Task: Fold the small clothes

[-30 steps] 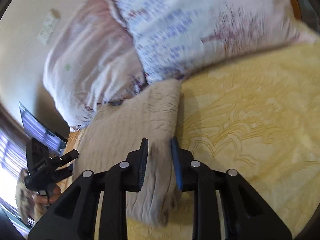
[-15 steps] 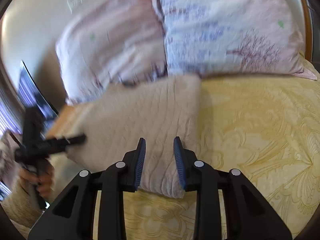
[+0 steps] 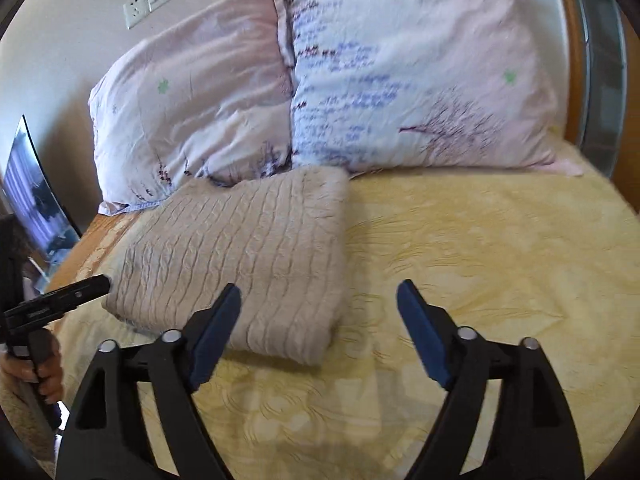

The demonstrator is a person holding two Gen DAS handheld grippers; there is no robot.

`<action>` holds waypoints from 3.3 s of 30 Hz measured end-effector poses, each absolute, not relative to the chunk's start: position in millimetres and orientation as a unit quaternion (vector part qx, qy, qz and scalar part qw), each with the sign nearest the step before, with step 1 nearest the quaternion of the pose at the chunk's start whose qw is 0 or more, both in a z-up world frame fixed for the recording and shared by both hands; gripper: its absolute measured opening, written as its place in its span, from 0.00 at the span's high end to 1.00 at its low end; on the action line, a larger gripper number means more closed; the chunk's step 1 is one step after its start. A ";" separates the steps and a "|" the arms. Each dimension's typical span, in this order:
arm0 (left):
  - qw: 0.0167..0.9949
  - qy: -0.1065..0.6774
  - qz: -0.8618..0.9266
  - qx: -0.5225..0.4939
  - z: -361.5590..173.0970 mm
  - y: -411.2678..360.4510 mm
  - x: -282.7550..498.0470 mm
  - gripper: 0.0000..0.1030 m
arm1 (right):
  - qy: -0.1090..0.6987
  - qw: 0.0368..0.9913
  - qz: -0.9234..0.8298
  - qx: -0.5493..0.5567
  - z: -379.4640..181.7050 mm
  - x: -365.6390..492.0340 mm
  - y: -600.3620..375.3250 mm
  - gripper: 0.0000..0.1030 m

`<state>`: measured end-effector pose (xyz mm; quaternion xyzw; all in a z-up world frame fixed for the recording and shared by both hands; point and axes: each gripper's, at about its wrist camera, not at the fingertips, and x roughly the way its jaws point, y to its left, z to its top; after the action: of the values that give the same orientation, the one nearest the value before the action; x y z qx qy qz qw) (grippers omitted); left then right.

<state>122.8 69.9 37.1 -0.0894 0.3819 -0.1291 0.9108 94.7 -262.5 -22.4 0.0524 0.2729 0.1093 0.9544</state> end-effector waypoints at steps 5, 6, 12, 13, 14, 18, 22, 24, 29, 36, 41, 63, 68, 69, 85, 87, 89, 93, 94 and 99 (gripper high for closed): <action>0.912 0.389 -0.109 -0.074 31.4 60.4 98.9 0.02 | 0.264 0.961 0.082 0.027 -25.8 79.4 -251.3 0.01; 0.912 0.391 -0.105 -0.070 29.8 57.9 96.9 0.02 | 0.262 0.962 0.080 0.025 -26.9 77.7 -248.9 0.01; 0.910 0.405 -0.082 -0.040 23.2 45.4 89.2 0.02 | 0.279 0.956 0.082 0.029 -37.1 70.1 -232.3 0.01; 0.909 0.407 -0.077 -0.034 22.5 43.5 89.0 0.02 | 0.289 0.954 0.080 0.030 -39.6 71.4 -229.9 0.01; 0.909 0.409 -0.073 -0.029 21.8 41.8 88.7 0.02 | 0.292 0.953 0.078 0.031 -41.1 71.1 -228.1 0.01; 0.904 0.423 -0.065 -0.013 14.5 35.5 88.8 0.02 | 0.317 0.946 0.065 0.033 -51.3 71.8 -220.8 0.01; 0.898 0.436 -0.056 0.008 6.5 29.6 89.7 0.02 | 0.337 0.940 0.053 0.014 -62.0 72.7 -211.5 0.01; 0.895 0.442 -0.053 0.014 2.8 27.9 90.1 0.02 | 0.343 0.938 0.049 0.009 -65.9 73.0 -208.7 0.01; 0.890 0.453 -0.046 0.028 -1.5 24.4 90.5 0.02 | 0.358 0.933 0.037 0.004 -71.6 77.0 -207.9 0.01; 0.884 0.465 -0.042 0.033 -7.5 22.4 92.5 0.02 | 0.369 0.929 0.031 -0.003 -75.8 80.6 -206.2 0.01; 0.882 0.468 -0.045 0.030 -8.7 22.1 94.5 0.02 | 0.378 0.926 0.026 -0.005 -78.5 84.4 -205.2 0.01; 0.879 0.473 -0.046 0.028 -9.5 21.3 96.7 0.02 | 0.388 0.922 0.016 -0.008 -79.4 86.4 -203.7 0.01; 0.879 0.473 -0.046 0.028 -9.6 21.3 96.7 0.02 | 0.388 0.921 0.016 -0.008 -79.3 86.6 -203.9 0.01; 0.879 0.473 -0.046 0.028 -9.7 21.2 96.6 0.02 | 0.388 0.922 0.016 -0.008 -79.3 86.6 -203.9 0.01; 0.878 0.476 -0.046 0.027 -10.1 21.7 97.9 0.02 | 0.388 0.921 0.018 -0.009 -80.1 86.2 -203.2 0.01; 0.878 0.476 -0.046 0.027 -10.1 21.8 97.8 0.02 | 0.389 0.921 0.017 -0.008 -79.6 86.8 -203.9 0.01; 0.878 0.476 -0.046 0.027 -10.1 22.0 98.0 0.02 | 0.389 0.921 0.017 -0.008 -79.4 87.1 -204.2 0.01; 0.878 0.476 -0.047 0.028 -10.1 22.1 98.2 0.02 | 0.388 0.921 0.018 -0.009 -79.0 87.4 -204.6 0.01; 0.878 0.476 -0.047 0.028 -10.1 22.1 98.2 0.02 | 0.388 0.921 0.018 -0.009 -79.1 87.2 -204.6 0.01; 0.878 0.476 -0.047 0.028 -10.0 22.3 98.4 0.02 | 0.388 0.921 0.018 -0.009 -79.0 86.9 -204.5 0.01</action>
<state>98.4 22.3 -10.0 0.0278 0.4759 -0.0469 0.8778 86.9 -204.5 -79.0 -0.0089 0.3884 0.0181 0.9213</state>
